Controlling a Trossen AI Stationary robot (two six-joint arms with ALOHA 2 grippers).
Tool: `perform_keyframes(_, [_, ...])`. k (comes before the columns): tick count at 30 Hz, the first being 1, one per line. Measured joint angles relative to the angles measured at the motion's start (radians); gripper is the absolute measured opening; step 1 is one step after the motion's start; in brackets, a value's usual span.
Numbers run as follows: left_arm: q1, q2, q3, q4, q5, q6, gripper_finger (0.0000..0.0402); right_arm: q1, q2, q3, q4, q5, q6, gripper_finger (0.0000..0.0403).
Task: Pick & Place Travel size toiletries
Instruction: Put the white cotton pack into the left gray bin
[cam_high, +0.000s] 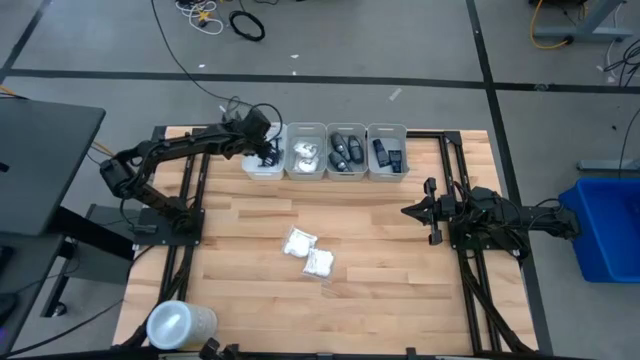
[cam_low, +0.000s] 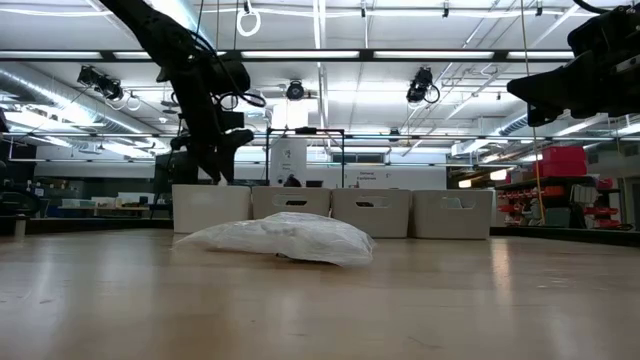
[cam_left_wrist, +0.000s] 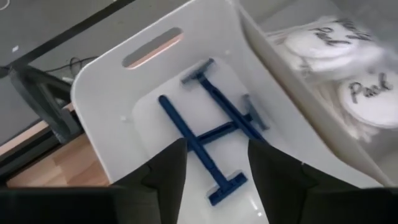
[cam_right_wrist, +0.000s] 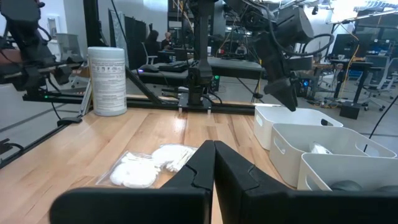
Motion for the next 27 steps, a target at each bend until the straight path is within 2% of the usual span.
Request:
perform_keyframes(11, [-0.120, -0.127, 0.000, 0.000, 0.001, 0.044, 0.0164, 0.000, 0.000, 0.000, 0.000, 0.000, 0.000, 0.0014])
perform_keyframes(18, [-0.219, -0.170, 0.000, 0.000, 0.037, 0.034, 0.0151, 0.000, 0.000, 0.000, 0.000, 0.000, 0.000, 0.0014])
perform_keyframes(27, [-0.328, -0.170, 0.000, -0.003, 0.250, 0.015, 0.0139, 0.000, 0.000, 0.000, 0.000, 0.000, 0.000, 0.0014])
